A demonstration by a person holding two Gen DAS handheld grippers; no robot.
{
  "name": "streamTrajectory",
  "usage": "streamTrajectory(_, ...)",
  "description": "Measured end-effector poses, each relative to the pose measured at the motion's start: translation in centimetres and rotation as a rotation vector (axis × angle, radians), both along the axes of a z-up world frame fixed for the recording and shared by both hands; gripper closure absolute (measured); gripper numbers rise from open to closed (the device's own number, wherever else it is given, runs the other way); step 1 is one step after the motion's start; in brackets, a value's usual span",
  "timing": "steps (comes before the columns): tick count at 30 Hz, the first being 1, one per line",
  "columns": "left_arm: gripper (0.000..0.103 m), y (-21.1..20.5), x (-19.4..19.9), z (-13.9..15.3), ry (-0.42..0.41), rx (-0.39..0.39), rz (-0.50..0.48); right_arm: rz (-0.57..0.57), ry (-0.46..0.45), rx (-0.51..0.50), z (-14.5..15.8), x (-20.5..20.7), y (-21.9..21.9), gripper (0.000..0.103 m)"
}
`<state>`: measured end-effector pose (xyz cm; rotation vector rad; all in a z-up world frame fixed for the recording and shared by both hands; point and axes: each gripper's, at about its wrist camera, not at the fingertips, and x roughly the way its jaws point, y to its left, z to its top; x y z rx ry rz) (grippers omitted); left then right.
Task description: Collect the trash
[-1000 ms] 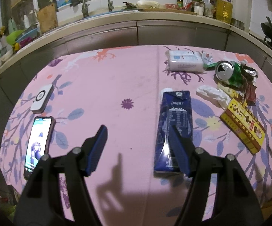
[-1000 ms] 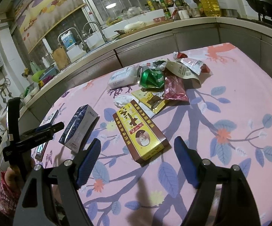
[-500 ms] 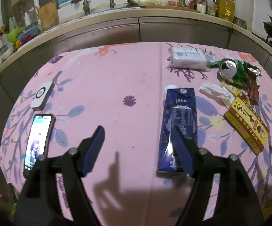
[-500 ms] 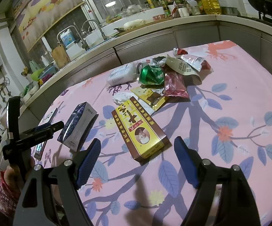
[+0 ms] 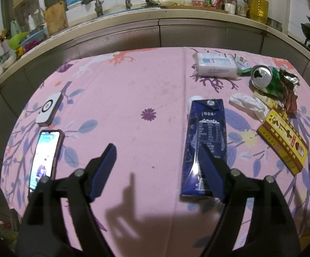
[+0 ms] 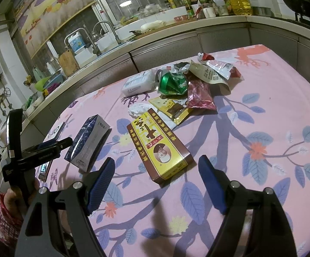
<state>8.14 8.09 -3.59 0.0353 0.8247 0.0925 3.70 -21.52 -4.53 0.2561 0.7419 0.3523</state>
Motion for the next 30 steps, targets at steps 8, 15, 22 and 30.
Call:
streamTrajectory(8,0.023,0.08,0.12,-0.07,0.002,0.000,0.006,0.000,0.002,0.001,-0.10,0.01,0.02,0.026)
streamTrajectory(15,0.023,0.14,0.17,-0.09,0.002,0.001,0.008,-0.001,0.005,0.000,-0.30,0.06,0.08,0.026)
streamTrajectory(22,0.023,0.10,0.20,-0.08,0.002,0.004,0.007,-0.002,0.003,0.001,-0.46,0.08,0.10,0.026)
streamTrajectory(30,0.022,0.42,0.07,0.08,0.001,-0.018,0.008,-0.001,0.001,-0.005,-0.52,0.06,0.18,0.026)
